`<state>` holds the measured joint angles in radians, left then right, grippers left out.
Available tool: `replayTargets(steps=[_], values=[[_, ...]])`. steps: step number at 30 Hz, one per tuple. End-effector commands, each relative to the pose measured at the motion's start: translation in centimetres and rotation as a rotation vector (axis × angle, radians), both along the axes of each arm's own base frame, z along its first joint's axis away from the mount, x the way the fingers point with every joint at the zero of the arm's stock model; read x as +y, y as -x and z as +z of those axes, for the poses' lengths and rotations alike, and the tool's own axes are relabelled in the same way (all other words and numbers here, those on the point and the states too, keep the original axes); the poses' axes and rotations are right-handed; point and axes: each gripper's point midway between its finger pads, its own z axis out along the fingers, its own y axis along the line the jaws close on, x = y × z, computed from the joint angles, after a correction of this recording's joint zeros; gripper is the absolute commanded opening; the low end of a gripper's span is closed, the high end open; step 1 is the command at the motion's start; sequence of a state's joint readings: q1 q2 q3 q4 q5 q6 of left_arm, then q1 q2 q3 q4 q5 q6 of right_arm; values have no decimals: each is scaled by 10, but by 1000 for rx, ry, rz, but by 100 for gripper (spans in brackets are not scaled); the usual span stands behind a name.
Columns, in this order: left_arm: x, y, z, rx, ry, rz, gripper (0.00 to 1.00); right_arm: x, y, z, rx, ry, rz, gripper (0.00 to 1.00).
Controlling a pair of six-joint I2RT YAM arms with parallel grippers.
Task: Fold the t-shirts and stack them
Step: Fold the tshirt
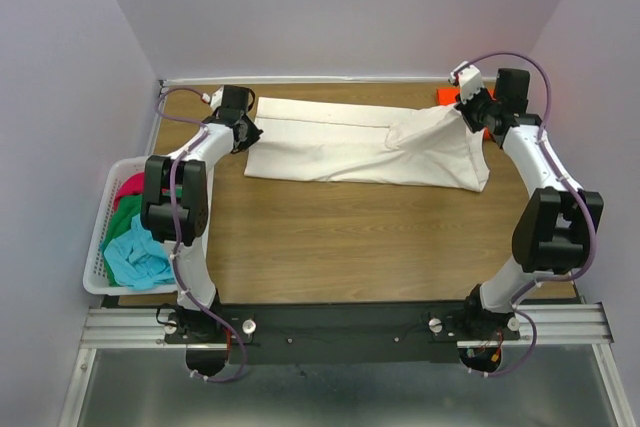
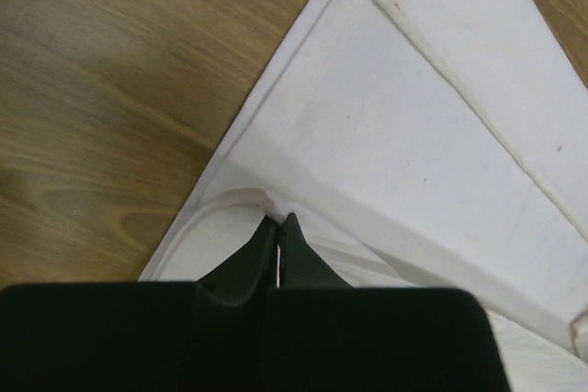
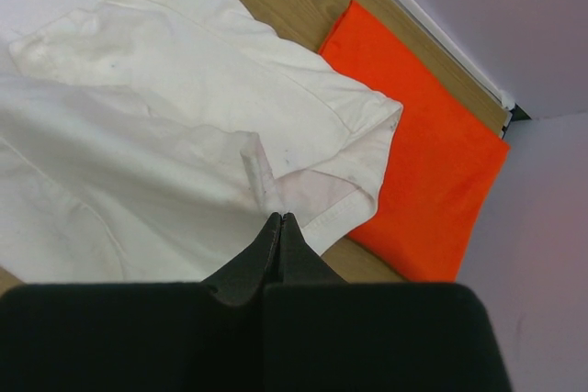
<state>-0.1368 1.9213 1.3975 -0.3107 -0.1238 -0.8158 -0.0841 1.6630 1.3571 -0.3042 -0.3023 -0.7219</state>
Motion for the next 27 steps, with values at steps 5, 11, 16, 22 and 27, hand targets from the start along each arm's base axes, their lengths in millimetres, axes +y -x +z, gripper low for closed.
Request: replayTargets(steps=[5,11,16,22,27], values=[[15,-5,-8,23,-59,32,0,5,-22,10,-40,-21,4,1],[16,-8,-8,28,-66,29,0,16,-29,8,-37,-20,18,1],[16,-11,2,20,-73,18,3,14,-38,9,-39,-21,-11,1],[15,-13,28,-20,-73,5,20,6,-43,-15,10,-18,-64,5],[15,-9,36,-29,-77,-12,27,-4,-46,-39,58,-6,-134,22]])
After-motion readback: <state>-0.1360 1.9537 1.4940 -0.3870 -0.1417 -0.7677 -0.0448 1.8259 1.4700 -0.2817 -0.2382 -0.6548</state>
